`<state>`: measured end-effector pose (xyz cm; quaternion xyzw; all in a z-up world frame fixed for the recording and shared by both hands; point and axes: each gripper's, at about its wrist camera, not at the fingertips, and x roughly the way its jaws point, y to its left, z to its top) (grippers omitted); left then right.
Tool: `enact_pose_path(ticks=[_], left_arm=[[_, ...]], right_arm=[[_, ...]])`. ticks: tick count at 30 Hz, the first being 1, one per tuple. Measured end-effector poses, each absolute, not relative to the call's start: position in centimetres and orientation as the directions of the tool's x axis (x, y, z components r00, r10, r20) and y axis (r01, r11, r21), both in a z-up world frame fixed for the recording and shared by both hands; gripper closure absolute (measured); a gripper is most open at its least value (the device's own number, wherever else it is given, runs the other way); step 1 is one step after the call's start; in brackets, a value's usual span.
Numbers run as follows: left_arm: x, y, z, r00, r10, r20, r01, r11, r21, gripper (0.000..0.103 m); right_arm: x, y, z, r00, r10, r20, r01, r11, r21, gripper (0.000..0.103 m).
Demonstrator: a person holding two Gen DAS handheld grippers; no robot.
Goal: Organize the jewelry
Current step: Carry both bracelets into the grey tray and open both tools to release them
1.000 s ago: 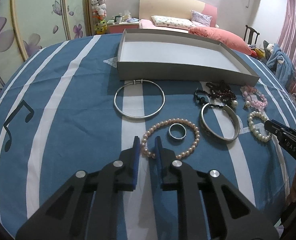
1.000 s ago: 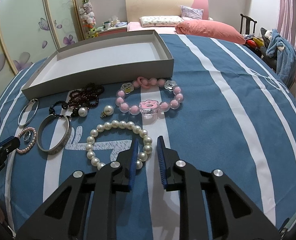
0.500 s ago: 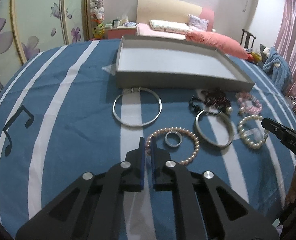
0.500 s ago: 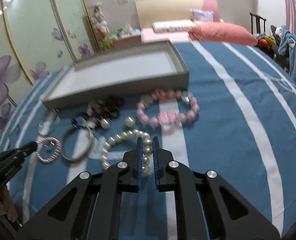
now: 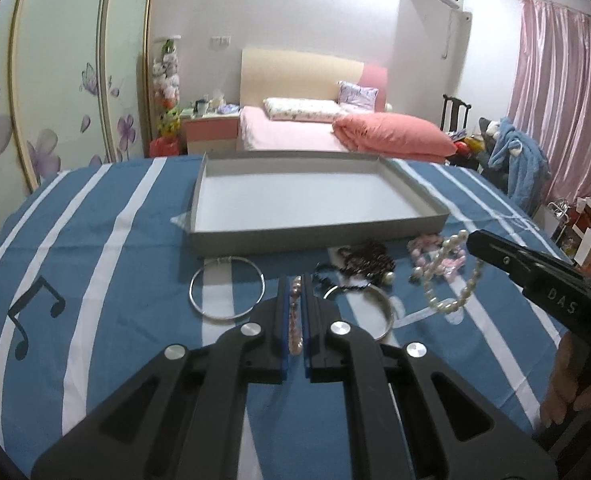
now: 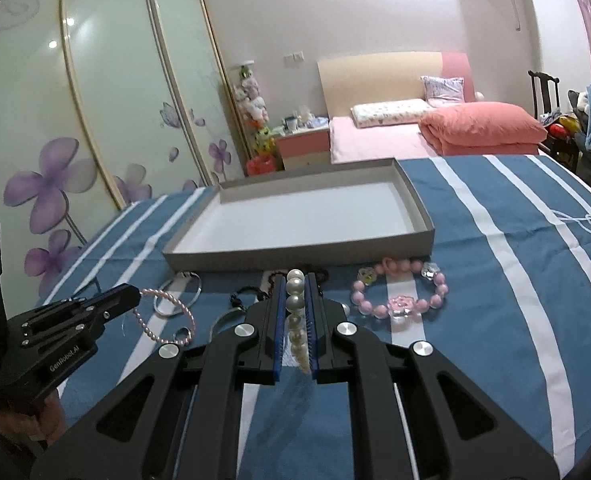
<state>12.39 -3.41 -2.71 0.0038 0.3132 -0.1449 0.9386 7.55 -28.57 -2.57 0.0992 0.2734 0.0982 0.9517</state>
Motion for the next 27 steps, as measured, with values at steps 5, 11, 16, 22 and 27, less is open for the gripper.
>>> enact_pose_path(ticks=[5,11,16,22,27], left_arm=[[11.8,-3.5,-1.8,0.788,-0.264,-0.556,0.267,0.961,-0.078,0.097],[11.2,-3.5,-0.6,0.822,-0.239,-0.517,0.243,0.968,-0.060,0.097],[11.4,-3.6,0.4,0.847,-0.202,-0.492,0.209,0.977,-0.042,0.097],[12.3,-4.5,2.0,0.890,-0.128,-0.437,0.154,0.988,0.026,0.097],[14.4,-5.5,3.1,0.910,-0.099,-0.403,0.135,0.989,0.062,0.097]], right_arm=[[7.0,-28.9,-1.8,0.849,0.244,-0.469,-0.134,0.957,0.257,0.093],[6.4,-29.0,-0.6,0.872,0.240,-0.426,-0.135,0.956,0.262,0.093],[6.2,-28.7,0.6,0.897,0.220,-0.383,-0.136,0.963,0.235,0.093],[6.9,-28.0,2.5,0.931,0.178,-0.318,-0.128,0.977,0.172,0.093],[8.7,-28.0,3.2,0.948,0.159,-0.275,-0.120,0.981,0.154,0.093]])
